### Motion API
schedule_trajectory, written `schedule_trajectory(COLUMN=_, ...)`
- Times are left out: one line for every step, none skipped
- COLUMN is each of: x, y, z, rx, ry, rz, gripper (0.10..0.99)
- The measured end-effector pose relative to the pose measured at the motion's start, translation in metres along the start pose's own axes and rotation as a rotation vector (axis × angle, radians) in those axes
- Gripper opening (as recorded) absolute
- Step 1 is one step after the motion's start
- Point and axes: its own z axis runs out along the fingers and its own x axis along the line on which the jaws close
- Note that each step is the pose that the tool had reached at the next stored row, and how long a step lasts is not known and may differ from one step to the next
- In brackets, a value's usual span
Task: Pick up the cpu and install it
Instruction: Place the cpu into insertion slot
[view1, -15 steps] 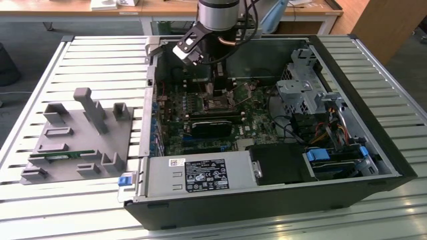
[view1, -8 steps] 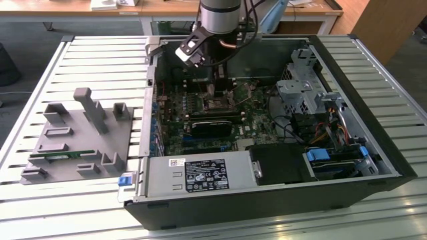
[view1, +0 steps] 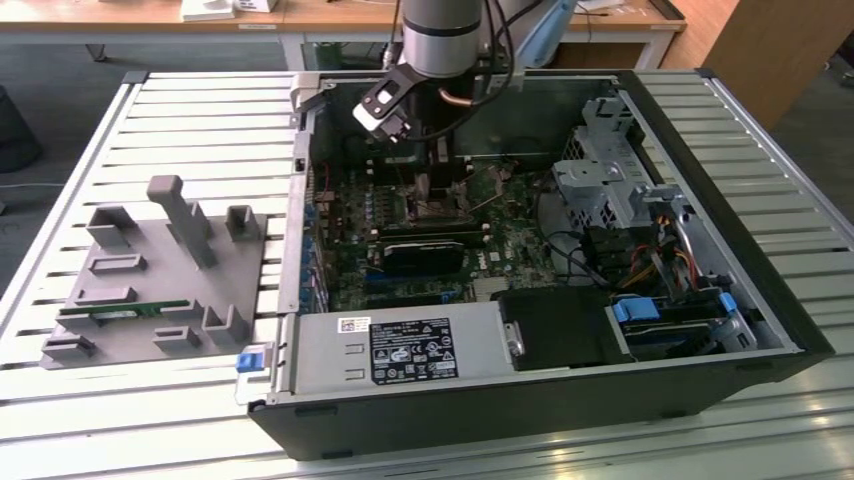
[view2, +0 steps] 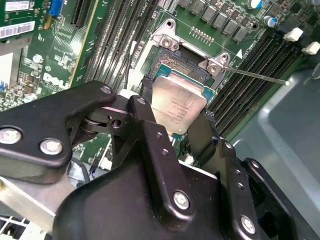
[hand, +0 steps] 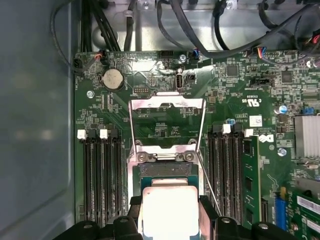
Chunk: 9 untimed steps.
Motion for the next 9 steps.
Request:
schedule_trajectory(x=0.0000, y=-0.0001, z=0.0018, rx=0.000, ry=0.0001, rz=0.000, gripper=0.533)
schedule_trajectory(x=0.0001, y=-0.0001, z=0.0038, rx=0.000, ry=0.0002, rz=0.000, gripper=0.533)
schedule_trajectory(x=0.0001, y=-0.0002, z=0.0056, rx=0.000, ry=0.0003, rz=0.000, gripper=0.533)
schedule_trajectory(x=0.0002, y=-0.0002, z=0.0074, rx=0.000, ry=0.0002, rz=0.000, gripper=0.533)
schedule_trajectory(x=0.0002, y=-0.0003, z=0.0092, rx=0.000, ry=0.0003, rz=0.000, gripper=0.533)
schedule_trajectory(x=0.0002, y=-0.0004, z=0.0107, rx=0.000, ry=0.0003, rz=0.000, gripper=0.533)
schedule_trajectory(x=0.0002, y=-0.0004, z=0.0122, rx=0.000, ry=0.0003, rz=0.000, gripper=0.533)
schedule_trajectory(x=0.0003, y=-0.0005, z=0.0137, rx=0.000, ry=0.0004, rz=0.000, gripper=0.533)
schedule_trajectory(x=0.0003, y=-0.0006, z=0.0154, rx=0.000, ry=0.0004, rz=0.000, gripper=0.533)
